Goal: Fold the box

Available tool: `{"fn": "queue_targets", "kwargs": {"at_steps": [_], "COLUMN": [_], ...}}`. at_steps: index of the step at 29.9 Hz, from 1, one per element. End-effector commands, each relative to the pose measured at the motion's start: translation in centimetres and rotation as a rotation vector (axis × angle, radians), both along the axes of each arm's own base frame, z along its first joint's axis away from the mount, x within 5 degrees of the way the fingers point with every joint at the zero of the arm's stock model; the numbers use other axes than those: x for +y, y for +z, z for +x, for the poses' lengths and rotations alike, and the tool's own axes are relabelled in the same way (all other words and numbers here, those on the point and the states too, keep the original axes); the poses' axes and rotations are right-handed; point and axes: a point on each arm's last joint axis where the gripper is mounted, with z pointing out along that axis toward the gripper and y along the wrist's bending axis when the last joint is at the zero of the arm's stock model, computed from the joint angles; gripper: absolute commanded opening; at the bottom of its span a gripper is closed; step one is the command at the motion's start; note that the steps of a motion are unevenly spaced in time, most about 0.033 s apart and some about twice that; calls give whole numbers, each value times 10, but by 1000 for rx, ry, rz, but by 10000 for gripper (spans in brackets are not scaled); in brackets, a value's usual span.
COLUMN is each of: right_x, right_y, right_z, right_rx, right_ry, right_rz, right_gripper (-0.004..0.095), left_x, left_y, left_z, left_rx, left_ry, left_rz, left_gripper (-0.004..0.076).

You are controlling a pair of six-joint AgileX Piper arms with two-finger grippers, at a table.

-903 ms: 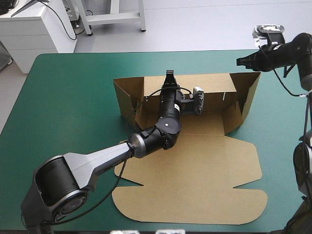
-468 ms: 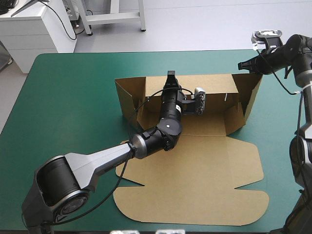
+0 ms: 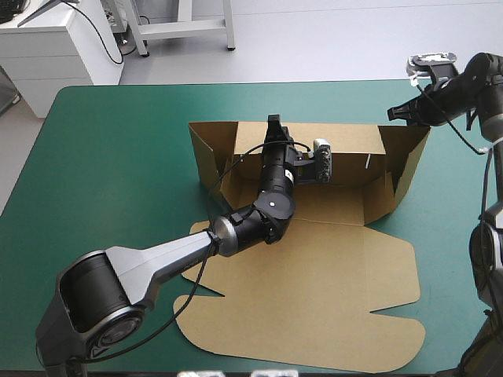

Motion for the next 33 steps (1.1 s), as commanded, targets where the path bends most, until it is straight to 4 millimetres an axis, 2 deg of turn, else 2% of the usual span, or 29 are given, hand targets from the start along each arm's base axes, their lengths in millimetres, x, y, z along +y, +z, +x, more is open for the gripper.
{"fn": "queue_targets", "kwargs": {"at_steps": [1, 12, 17, 21, 24, 33], "right_x": [-1, 0, 1, 2, 3, 10], "right_y": [36, 35, 16, 11, 17, 56], "right_z": [-24, -25, -31, -41, -48, -80], "right_rx": [-67, -58, 13, 38, 25, -86], "right_ry": [-4, -22, -8, 10, 9, -3], "right_rz": [-43, -21, -21, -28, -30, 4], "right_gripper": [-18, -19, -19, -19, -20, -20], "left_x": [0, 7, 10, 11, 11, 11], "left_y": [22, 23, 23, 23, 23, 23], "left_z": [-8, -3, 1, 1, 1, 1], "left_rx": [-11, -3, -3, -4, -2, 4], "left_ry": [-7, 59, 71, 74, 77, 84], "left_rz": [-125, -203, -207, -207, -216, -245], "left_gripper": [-8, -8, -8, -8, -8, -8]}}
